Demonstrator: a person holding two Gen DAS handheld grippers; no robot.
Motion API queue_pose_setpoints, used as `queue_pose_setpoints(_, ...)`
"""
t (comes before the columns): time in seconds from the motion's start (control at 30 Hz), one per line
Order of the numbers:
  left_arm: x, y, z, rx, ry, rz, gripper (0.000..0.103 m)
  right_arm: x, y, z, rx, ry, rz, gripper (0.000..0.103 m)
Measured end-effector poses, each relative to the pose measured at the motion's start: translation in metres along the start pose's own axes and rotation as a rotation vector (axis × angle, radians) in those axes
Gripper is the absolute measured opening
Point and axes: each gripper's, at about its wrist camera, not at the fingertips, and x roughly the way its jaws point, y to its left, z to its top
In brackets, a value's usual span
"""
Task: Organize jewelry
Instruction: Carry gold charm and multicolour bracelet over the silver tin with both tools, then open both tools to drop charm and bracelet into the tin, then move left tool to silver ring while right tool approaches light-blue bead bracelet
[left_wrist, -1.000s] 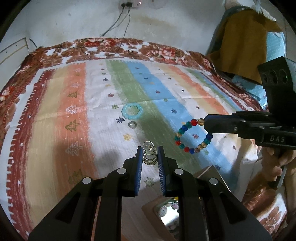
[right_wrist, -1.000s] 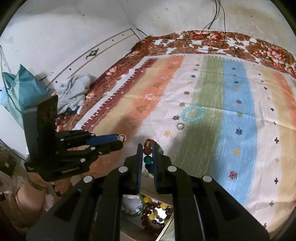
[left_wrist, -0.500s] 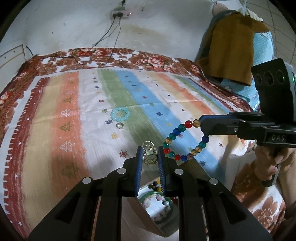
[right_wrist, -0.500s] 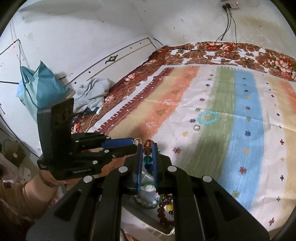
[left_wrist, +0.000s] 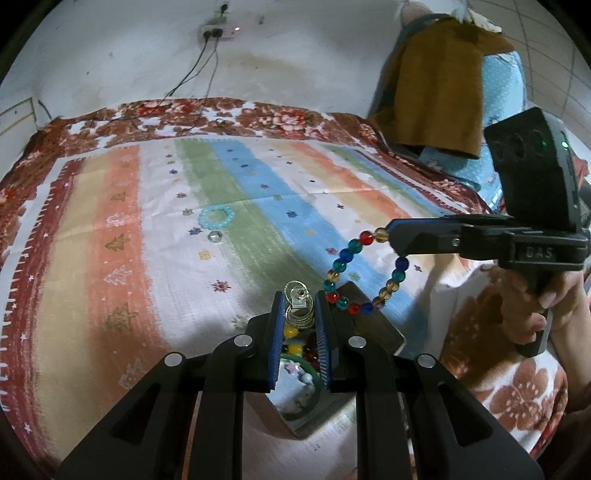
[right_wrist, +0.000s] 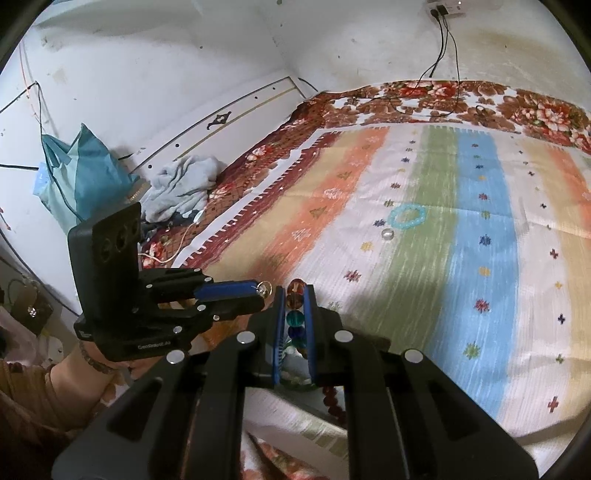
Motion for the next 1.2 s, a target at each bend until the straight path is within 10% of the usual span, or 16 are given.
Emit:
queue_pose_setpoints(0.43,-0.003,-0.017,-0.013,0.056,0.027,-0.015,0.018,0.000,0.010,-0.018,0.008,0.021,-0.065,0.012)
queue_pose_setpoints(0.57,0.001,-0.018,-0.013,0.071,0.031,0.002,0.036,-0.002,0.002,-0.015,0.048,-0.001,-0.076,0.038)
queue_pose_setpoints(1.2,0.007,-0.001,-0.003,0.040,0.015,0.086,0.052,0.005,-0.024,-0.002,0.141,-0.009,-0.097,0.054)
